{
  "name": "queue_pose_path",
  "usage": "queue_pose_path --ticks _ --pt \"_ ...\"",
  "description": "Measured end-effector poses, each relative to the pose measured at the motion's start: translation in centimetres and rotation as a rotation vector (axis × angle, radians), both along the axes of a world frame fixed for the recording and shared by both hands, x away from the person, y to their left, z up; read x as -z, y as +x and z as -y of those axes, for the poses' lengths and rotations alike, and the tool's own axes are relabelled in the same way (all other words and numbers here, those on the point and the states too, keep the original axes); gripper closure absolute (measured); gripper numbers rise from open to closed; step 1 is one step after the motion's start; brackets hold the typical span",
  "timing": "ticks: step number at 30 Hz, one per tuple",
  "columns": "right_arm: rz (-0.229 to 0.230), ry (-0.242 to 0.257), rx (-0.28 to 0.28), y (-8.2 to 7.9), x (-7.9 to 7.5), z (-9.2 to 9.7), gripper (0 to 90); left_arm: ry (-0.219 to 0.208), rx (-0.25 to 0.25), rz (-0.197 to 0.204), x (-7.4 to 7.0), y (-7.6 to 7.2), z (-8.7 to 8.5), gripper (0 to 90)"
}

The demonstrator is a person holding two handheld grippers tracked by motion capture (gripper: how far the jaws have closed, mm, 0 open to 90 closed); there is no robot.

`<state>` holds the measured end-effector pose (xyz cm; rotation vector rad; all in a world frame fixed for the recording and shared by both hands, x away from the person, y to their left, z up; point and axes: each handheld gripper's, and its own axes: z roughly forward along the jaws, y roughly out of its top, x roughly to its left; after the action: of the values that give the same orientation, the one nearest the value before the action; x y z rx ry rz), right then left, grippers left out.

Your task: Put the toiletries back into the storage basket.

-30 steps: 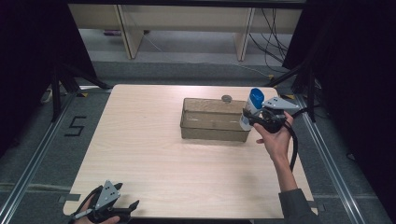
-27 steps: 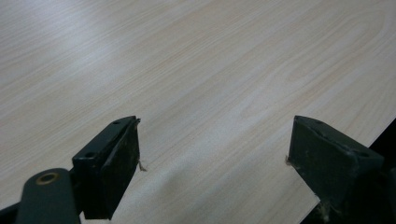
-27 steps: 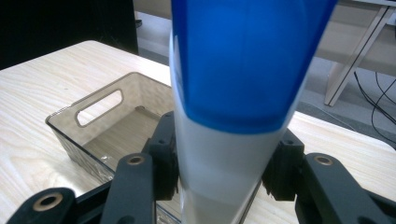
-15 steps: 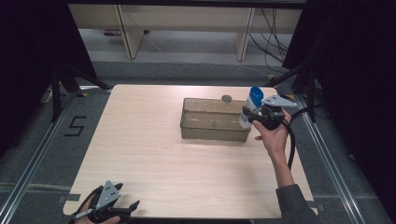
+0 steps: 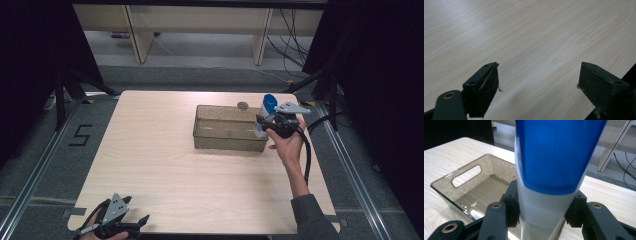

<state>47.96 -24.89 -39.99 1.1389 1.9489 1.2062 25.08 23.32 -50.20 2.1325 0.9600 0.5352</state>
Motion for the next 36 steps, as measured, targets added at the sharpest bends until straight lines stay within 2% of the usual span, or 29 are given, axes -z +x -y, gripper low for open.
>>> queue_pose_path --ticks 1,4,5,6,7,8,9,10,11,12,15,17,19,20,21,23,25,28,29,30,32,33,35,36 --pt "-0.003 0.013 0.003 0.0 0.1 -0.1 55.9 0.063 0.035 -0.012 -0.3 0.1 -0.4 16.2" --pt "-0.010 -0.004 -0.003 0.1 0.2 -0.1 55.9 0.047 0.023 -0.013 -0.2 0.1 -0.3 16.1" --pt "-0.018 -0.013 -0.004 0.3 0.5 -0.1 55.9 -0.006 0.000 -0.004 0.0 0.0 0.0 16.2" --pt "-0.018 -0.013 -0.004 0.3 0.5 -0.1 55.9 -0.006 0.000 -0.004 0.0 0.0 0.0 16.2" --pt "-0.009 -0.015 -0.002 0.3 0.6 0.0 55.9 0.044 0.027 -0.017 -0.2 0.1 -0.3 16.2" --pt "-0.035 -0.006 0.001 0.4 0.9 -0.1 55.9 0.031 0.017 -0.012 -0.2 0.0 -0.3 16.1" --pt "-0.035 -0.006 0.005 0.4 1.1 -0.2 55.9 -0.016 -0.009 -0.002 0.0 -0.1 0.1 16.2" --pt "-0.025 -0.023 0.000 0.5 1.1 0.0 55.9 -0.018 -0.005 -0.002 0.0 0.0 0.0 16.1" --pt "-0.019 -0.030 -0.003 0.6 1.2 0.1 55.9 -0.014 -0.008 0.000 0.0 0.0 0.0 16.2" --pt "-0.042 -0.007 0.000 0.5 1.3 -0.1 55.9 -0.008 -0.010 0.001 0.0 0.0 0.0 16.2" --pt "-0.037 -0.019 0.004 0.6 1.6 -0.2 55.9 -0.021 -0.010 0.001 0.0 0.0 0.1 16.1" --pt "-0.050 -0.014 -0.008 0.6 1.7 -0.3 55.9 -0.016 -0.009 0.000 0.0 0.0 0.0 16.2" --pt "-0.036 -0.031 -0.014 0.8 1.9 -0.3 55.9 -0.005 -0.006 0.001 0.0 0.0 0.0 16.2" --pt "-0.044 -0.045 -0.011 0.8 2.0 -0.2 55.9 -0.022 -0.008 -0.001 0.0 -0.1 0.1 16.2" --pt "-0.059 -0.023 -0.005 0.7 2.2 -0.4 55.9 -0.021 -0.011 -0.003 0.0 0.0 0.1 16.1" --pt "-0.042 -0.056 -0.027 1.0 2.4 -0.2 55.9 -0.017 -0.008 -0.006 0.0 -0.1 0.0 16.1" --pt "-0.073 -0.040 -0.016 0.9 2.6 -0.3 55.9 -0.024 -0.010 -0.001 0.0 -0.1 0.1 16.2" --pt "-0.080 -0.035 -0.006 0.9 2.8 -0.5 55.9 -0.017 -0.011 0.000 0.0 0.0 0.0 16.2" --pt "-0.073 -0.051 -0.020 1.0 2.8 -0.4 55.9 -0.016 -0.004 -0.003 0.0 -0.1 0.0 16.1" --pt "-0.079 -0.044 -0.018 1.0 2.8 -0.4 55.9 -0.015 -0.008 0.000 0.0 -0.1 0.0 16.2" --pt "-0.062 -0.061 -0.018 1.1 3.0 -0.3 55.9 -0.017 -0.013 0.003 0.0 0.0 0.0 16.2" --pt "-0.084 -0.042 -0.010 1.1 3.0 -0.4 55.9 -0.016 -0.012 0.004 0.0 0.0 0.0 16.2" --pt "-0.090 -0.042 -0.010 1.0 3.0 -0.3 55.9 -0.018 -0.009 0.005 0.0 0.0 0.0 16.2" --pt "-0.069 -0.055 -0.010 1.3 3.2 -0.1 55.9 0.026 0.020 -0.011 -0.2 0.0 -0.3 16.2"
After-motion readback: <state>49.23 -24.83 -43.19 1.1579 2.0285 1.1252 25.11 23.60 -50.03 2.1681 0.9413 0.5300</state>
